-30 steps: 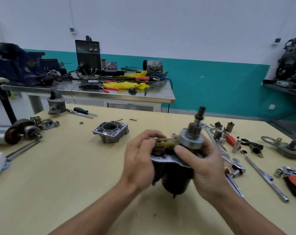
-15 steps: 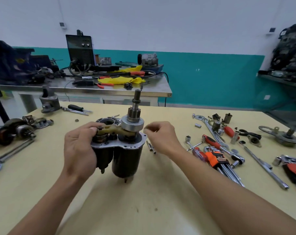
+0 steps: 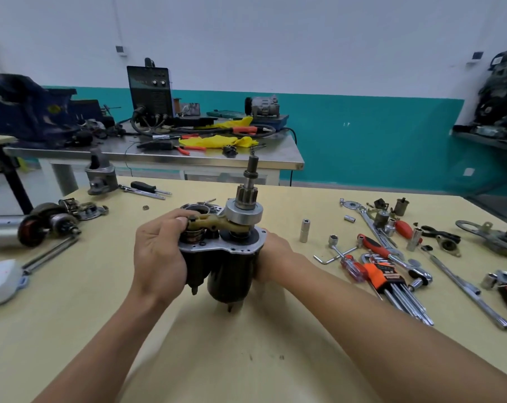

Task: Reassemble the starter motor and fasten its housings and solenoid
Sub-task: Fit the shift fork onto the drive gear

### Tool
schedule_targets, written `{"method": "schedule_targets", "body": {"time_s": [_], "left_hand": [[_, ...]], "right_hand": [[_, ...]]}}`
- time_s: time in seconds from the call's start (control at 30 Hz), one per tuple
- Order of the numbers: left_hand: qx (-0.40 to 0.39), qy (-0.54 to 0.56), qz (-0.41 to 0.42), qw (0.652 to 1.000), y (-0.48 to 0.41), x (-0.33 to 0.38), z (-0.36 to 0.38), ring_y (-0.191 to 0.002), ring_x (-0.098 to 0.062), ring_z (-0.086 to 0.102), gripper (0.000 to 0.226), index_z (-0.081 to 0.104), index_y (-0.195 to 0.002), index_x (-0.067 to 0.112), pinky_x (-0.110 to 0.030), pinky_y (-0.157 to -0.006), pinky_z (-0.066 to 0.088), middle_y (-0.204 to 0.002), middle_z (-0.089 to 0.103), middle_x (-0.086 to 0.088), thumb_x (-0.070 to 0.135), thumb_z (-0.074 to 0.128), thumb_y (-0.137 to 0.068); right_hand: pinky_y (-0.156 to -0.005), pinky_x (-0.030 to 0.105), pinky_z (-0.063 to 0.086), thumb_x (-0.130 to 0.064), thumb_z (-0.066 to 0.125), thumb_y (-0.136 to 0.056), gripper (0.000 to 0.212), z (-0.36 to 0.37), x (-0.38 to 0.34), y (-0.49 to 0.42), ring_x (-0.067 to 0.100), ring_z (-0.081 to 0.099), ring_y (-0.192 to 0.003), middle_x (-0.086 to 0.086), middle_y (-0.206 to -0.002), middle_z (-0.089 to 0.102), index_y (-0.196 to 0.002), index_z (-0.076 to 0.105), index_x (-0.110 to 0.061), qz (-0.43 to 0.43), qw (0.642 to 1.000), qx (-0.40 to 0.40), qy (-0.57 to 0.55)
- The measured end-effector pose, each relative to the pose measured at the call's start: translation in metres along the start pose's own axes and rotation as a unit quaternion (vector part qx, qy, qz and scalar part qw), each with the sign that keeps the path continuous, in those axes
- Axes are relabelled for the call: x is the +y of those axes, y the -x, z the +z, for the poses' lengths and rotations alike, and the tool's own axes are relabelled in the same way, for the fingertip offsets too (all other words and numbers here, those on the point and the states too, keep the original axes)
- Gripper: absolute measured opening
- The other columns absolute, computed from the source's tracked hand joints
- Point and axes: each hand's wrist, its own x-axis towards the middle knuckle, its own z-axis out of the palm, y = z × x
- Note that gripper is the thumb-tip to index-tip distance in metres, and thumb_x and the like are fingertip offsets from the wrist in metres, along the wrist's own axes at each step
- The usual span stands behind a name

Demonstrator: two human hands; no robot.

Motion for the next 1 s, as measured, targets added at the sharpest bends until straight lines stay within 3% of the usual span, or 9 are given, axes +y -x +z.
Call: {"method": "schedule_targets", "body": {"time_s": [0.07,0.13,0.23,0.3,0.37,0.47,0.67,0.9,1.0], "left_hand": [[0.002,0.002,0.001,1.0,0.0,0.001,0.001,-0.075,-0.021,0.062,0.035,0.071,-0.079,0.009,-0.034,-0.065,0.047,-0.076,0.069,-0.008,0.021,0.039,-0.085],[-0.002,0.002,0.007,1.0,0.0,0.002,0.002,-0.073,-0.014,0.063,0.034,0.071,-0.077,0.011,-0.026,-0.064,0.049,-0.072,0.07,0.002,0.02,0.039,-0.085],[-0.006,0.002,0.025,1.0,0.001,0.004,0.005,-0.068,-0.001,0.063,0.035,0.071,-0.072,0.019,-0.013,-0.062,0.047,-0.067,0.07,0.011,0.018,0.039,-0.086],[-0.011,-0.001,0.028,1.0,0.001,0.005,0.008,-0.066,0.0,0.062,0.036,0.072,-0.07,0.022,-0.012,-0.06,0.046,-0.065,0.069,0.012,0.018,0.04,-0.087],[-0.011,0.001,0.028,1.0,0.001,0.006,0.01,-0.064,-0.002,0.061,0.036,0.072,-0.067,0.024,-0.013,-0.058,0.046,-0.064,0.069,0.011,0.019,0.042,-0.087],[-0.015,-0.002,0.038,0.999,0.002,0.008,0.013,-0.062,-0.002,0.06,0.041,0.074,-0.062,0.026,-0.013,-0.056,0.045,-0.062,0.068,0.011,0.018,0.043,-0.087],[-0.018,-0.006,0.049,0.999,0.003,0.01,0.013,-0.064,-0.001,0.061,0.042,0.075,-0.063,0.033,-0.015,-0.058,0.049,-0.065,0.069,0.012,0.018,0.043,-0.087],[-0.024,0.0,0.043,0.999,0.003,0.012,0.015,-0.063,-0.001,0.06,0.042,0.074,-0.061,0.032,-0.013,-0.058,0.047,-0.063,0.068,0.011,0.017,0.043,-0.086],[-0.033,-0.004,0.034,0.999,0.002,0.011,0.014,-0.065,-0.008,0.059,0.036,0.073,-0.065,0.019,-0.019,-0.06,0.047,-0.065,0.068,0.003,0.017,0.043,-0.084]], "right_hand": [[-0.086,0.039,0.054,-0.01,0.058,-0.091,0.037,-0.001,0.003,0.009,0.03,0.06,-0.102,0.008,-0.123,0.061,-0.126,0.055,-0.019,0.002,1.0,0.006,0.028],[-0.077,0.035,0.051,-0.007,0.054,-0.093,0.019,-0.015,0.012,0.023,0.03,0.06,-0.093,0.013,-0.114,0.064,-0.111,0.061,-0.009,0.036,0.998,0.042,0.009],[-0.072,0.035,0.055,-0.016,0.056,-0.1,0.014,-0.049,0.03,0.058,0.019,0.067,-0.083,0.005,-0.096,0.071,-0.093,0.068,-0.013,0.094,0.968,0.166,-0.161],[-0.062,0.025,0.052,-0.021,0.063,-0.096,0.018,-0.061,0.026,0.088,0.005,0.067,-0.068,-0.008,-0.078,0.072,-0.08,0.067,-0.027,0.035,0.919,0.296,-0.258],[-0.061,0.02,0.053,-0.021,0.069,-0.092,0.013,-0.061,0.007,0.111,0.003,0.067,-0.067,-0.013,-0.071,0.071,-0.081,0.074,-0.027,-0.07,0.88,0.363,-0.298],[-0.066,0.018,0.051,-0.014,0.07,-0.09,0.01,-0.05,-0.023,0.121,0.007,0.064,-0.071,-0.008,-0.077,0.073,-0.092,0.079,-0.018,-0.132,0.882,0.353,-0.283],[-0.076,0.038,0.054,-0.014,0.067,-0.091,0.014,-0.044,-0.04,0.103,0.021,0.063,-0.078,0.006,-0.084,0.074,-0.097,0.08,-0.013,-0.124,0.908,0.327,-0.229],[-0.076,0.038,0.057,-0.018,0.067,-0.091,0.014,-0.053,-0.049,0.102,0.023,0.063,-0.082,0.006,-0.088,0.072,-0.096,0.08,-0.014,-0.096,0.922,0.321,-0.194],[-0.078,0.037,0.057,-0.022,0.065,-0.093,0.015,-0.061,-0.056,0.101,0.021,0.062,-0.084,0.007,-0.092,0.068,-0.098,0.078,-0.017,-0.081,0.936,0.297,-0.17]]}}
